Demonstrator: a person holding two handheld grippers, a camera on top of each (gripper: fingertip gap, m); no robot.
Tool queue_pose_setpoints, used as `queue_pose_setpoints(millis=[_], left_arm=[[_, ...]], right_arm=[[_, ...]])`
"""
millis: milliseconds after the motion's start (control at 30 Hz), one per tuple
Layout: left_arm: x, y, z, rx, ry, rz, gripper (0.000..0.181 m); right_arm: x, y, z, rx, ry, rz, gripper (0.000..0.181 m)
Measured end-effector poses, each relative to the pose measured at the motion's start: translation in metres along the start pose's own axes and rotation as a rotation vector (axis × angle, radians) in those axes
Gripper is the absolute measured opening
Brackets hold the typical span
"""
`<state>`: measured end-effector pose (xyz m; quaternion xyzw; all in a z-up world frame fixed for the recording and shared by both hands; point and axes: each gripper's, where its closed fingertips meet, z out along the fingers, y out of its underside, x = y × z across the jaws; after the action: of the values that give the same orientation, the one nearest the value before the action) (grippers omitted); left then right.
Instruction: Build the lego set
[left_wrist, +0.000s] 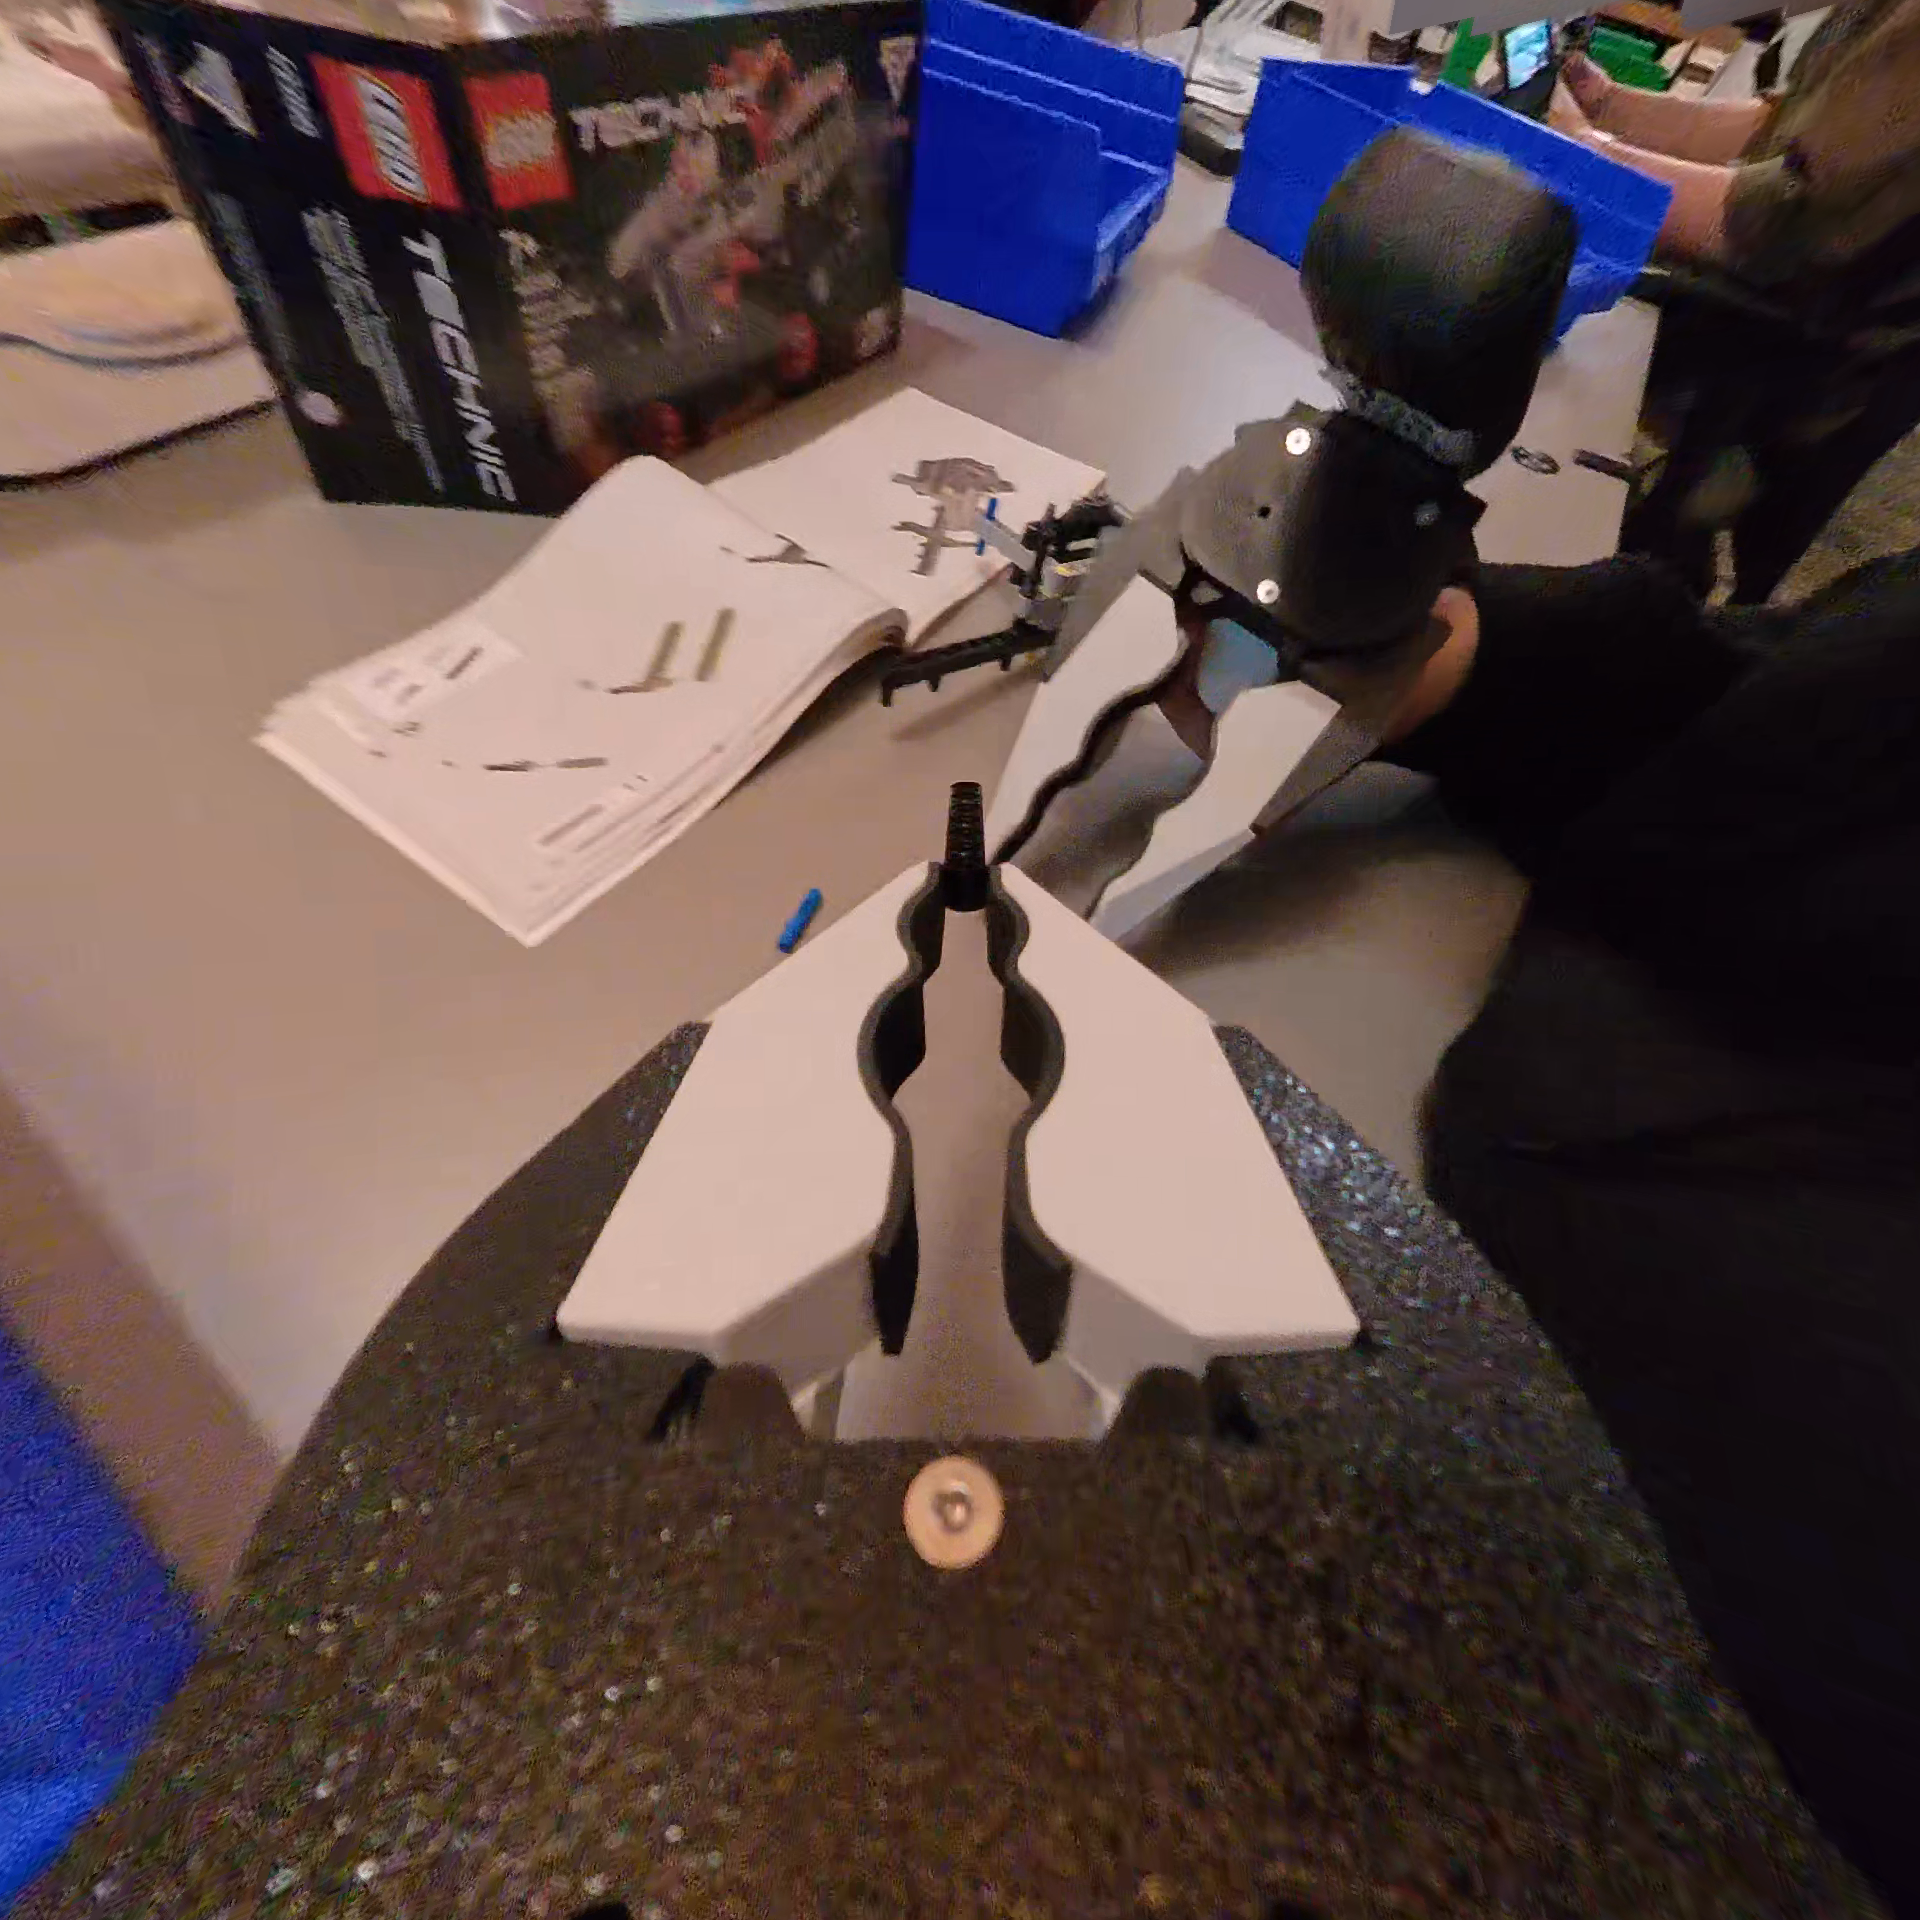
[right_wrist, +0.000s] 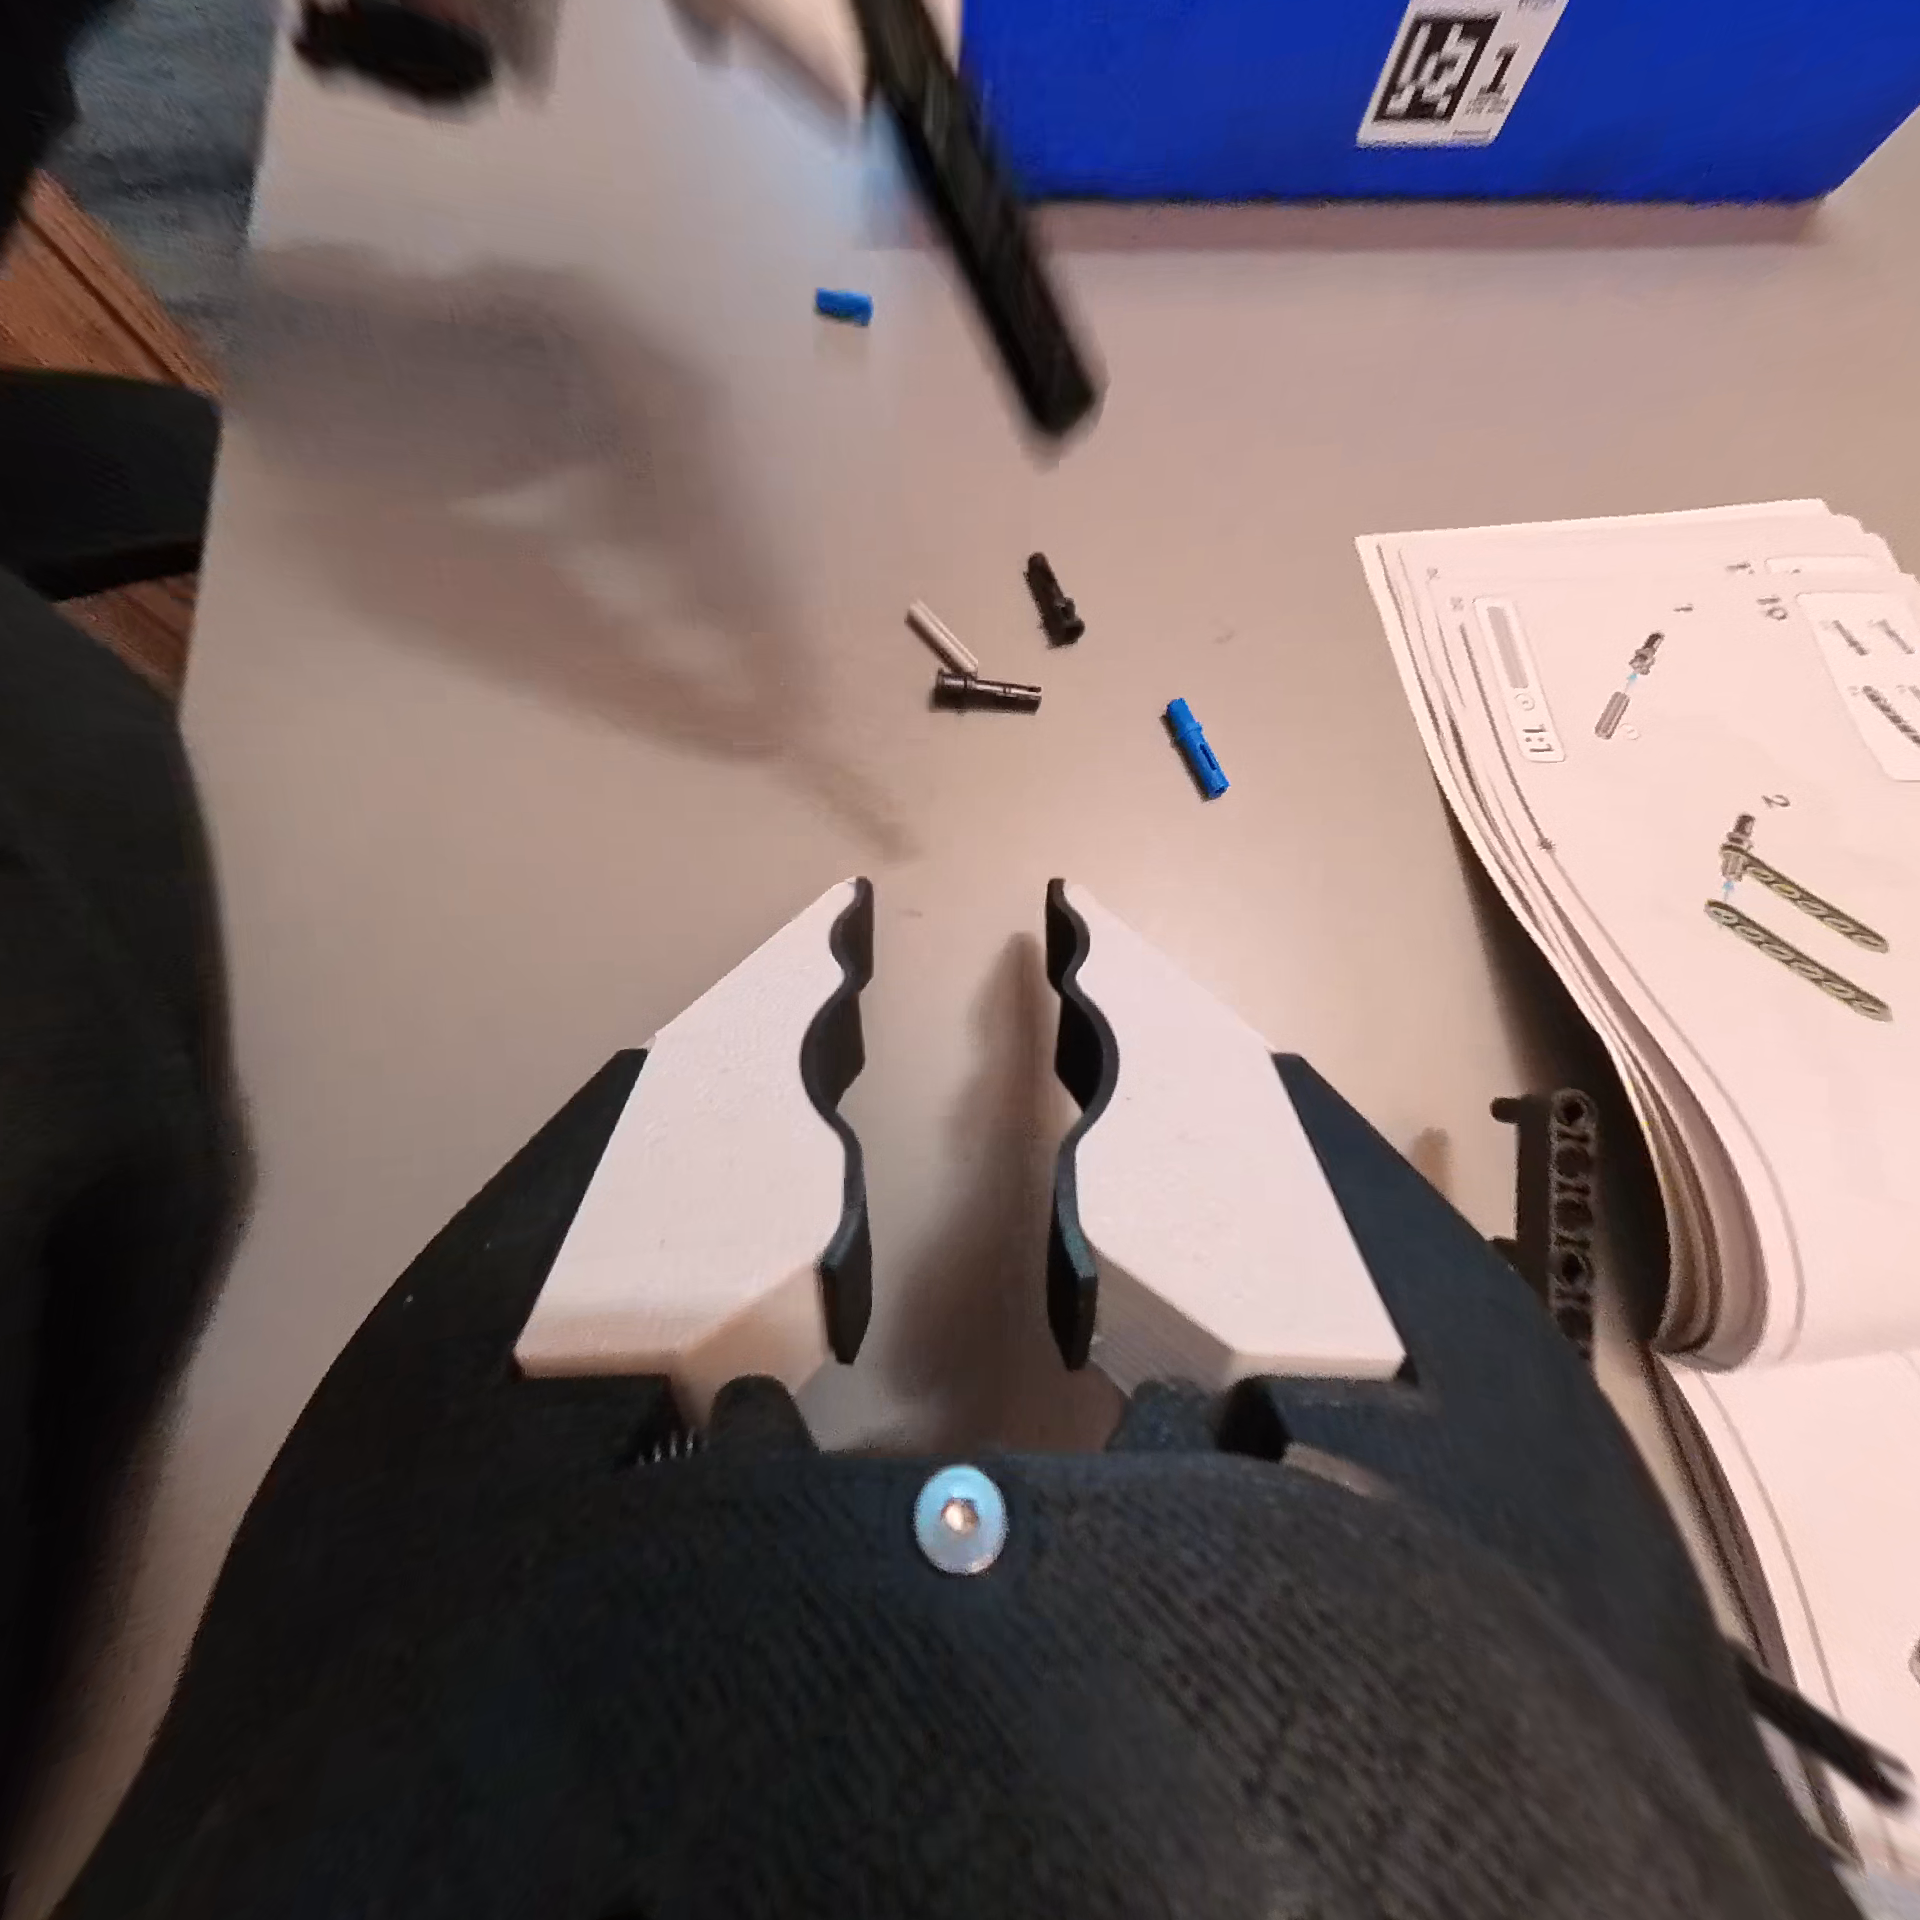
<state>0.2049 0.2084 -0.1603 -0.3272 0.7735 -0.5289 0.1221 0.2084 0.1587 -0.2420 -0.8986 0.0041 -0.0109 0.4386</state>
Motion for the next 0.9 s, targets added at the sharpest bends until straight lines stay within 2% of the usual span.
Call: queue_pose_setpoints(millis=[167, 367, 500, 667, 900], left_arm=[[0.036, 0.028, 0.044, -0.072, 0.068, 0.018, 0.006], [0.044, 0.063, 0.078, -0.220, 0.051, 0.077, 0.005], [0.046, 0.079, 0.084, -0.333, 0.025, 0.130, 0.006], [0.049, 0.079, 0.088, -0.347, 0.019, 0.135, 0.006], [0.038, 0.078, 0.077, -0.392, -0.058, 0.175, 0.026]], right_arm=[[0.000, 0.012, -0.025, -0.026, 0.080, -0.070, 0.034], [-0.007, 0.029, -0.038, -0.054, 0.137, -0.115, 0.035], [-0.006, 0.039, -0.042, -0.084, 0.157, -0.139, 0.034], [-0.007, 0.036, -0.041, -0.059, 0.125, -0.135, 0.034], [-0.007, 0.024, -0.035, -0.050, 0.053, -0.192, 0.037]])
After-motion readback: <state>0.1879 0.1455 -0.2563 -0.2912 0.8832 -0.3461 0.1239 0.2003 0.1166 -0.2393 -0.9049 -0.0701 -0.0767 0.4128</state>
